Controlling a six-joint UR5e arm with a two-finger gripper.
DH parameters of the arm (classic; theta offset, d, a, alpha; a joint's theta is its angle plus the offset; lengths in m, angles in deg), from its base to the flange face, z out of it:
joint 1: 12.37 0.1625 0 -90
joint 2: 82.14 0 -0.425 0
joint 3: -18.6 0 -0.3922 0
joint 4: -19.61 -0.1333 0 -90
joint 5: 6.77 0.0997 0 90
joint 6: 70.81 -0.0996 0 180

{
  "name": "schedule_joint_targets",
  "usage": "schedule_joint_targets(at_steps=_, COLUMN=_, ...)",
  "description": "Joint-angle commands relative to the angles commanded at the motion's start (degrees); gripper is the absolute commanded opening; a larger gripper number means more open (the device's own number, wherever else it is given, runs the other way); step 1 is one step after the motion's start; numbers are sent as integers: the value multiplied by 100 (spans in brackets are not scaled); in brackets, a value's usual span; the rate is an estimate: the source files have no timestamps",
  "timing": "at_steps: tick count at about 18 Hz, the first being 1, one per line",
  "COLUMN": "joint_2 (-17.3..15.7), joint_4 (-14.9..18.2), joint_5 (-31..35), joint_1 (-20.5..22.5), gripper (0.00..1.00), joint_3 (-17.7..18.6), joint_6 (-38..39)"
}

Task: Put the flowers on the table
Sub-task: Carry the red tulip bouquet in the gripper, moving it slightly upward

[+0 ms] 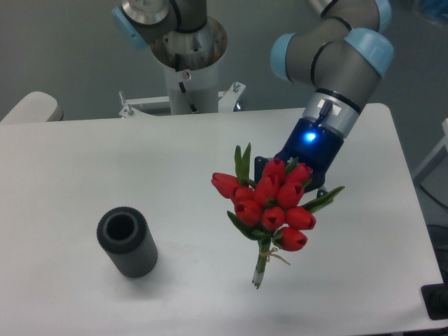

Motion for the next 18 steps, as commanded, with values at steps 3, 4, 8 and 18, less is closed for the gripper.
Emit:
schedule_joint_targets(at_steps=3, joint_2=-17, joint_4=0, joint_5=0, joint_1=0, gripper=30, joint_3=53, joint_6=-70)
schedule_joint_targets(at_steps=4, joint_2=-26, joint_4=0, joint_5=-9, joint_1=26, gripper=30, joint_3=53, joint_6=-70)
schedule_joint_targets(at_steps=8, joint_2=-44, joint_4=0, joint_5=0, joint_1=158, gripper=30, joint_3=27, joint_6=-211)
schedule_joint_targets(at_steps=18, joint_2=-395, joint_4=0, joint_5=886, joint_1=255, gripper=30, joint_3=343, joint_6=-659)
